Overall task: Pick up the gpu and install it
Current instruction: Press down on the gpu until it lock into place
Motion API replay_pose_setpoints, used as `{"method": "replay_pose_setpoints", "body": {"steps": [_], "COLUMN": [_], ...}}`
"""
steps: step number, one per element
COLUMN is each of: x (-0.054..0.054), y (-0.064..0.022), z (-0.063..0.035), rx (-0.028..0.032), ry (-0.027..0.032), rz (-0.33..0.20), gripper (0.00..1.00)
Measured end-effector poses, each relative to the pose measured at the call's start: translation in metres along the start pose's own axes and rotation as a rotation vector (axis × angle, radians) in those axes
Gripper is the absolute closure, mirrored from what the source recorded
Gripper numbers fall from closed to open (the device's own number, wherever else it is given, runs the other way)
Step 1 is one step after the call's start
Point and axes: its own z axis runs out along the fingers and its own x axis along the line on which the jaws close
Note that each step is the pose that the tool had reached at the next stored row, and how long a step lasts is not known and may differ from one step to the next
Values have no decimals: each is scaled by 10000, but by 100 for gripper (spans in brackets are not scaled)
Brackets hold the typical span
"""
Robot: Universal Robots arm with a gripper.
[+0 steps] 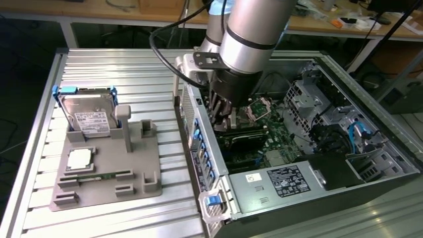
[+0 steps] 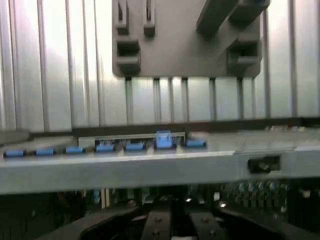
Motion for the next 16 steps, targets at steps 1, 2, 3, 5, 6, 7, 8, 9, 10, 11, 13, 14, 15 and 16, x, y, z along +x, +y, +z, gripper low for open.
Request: {"method": "replay_pose_setpoints", "body": {"steps": [1, 2, 3, 5, 6, 7, 8, 9, 10, 11, 13, 14, 15, 16], "x": [-3, -5, -7, -12, -13, -15, -19, -21, -23, -26, -30, -32, -33, -34], "y": [-108, -141, -185, -280, -323, -374, -467, -521, -577, -650, -735, -778, -816, -846], "z": [-4, -9, -4, -4, 0, 3, 10, 18, 28, 44, 65, 77, 89, 104], "rx": [45, 51, 68, 75, 82, 85, 89, 92, 94, 95, 94, 94, 95, 95], "ry": [3, 13, 4, 10, 6, 8, 12, 12, 14, 18, 24, 25, 26, 25], "rz": [-2, -2, -2, -1, -2, -1, -2, -1, 0, -2, 0, 0, -1, 0], "gripper": [89, 89, 89, 89, 89, 89, 89, 89, 89, 89, 89, 89, 89, 89]}}
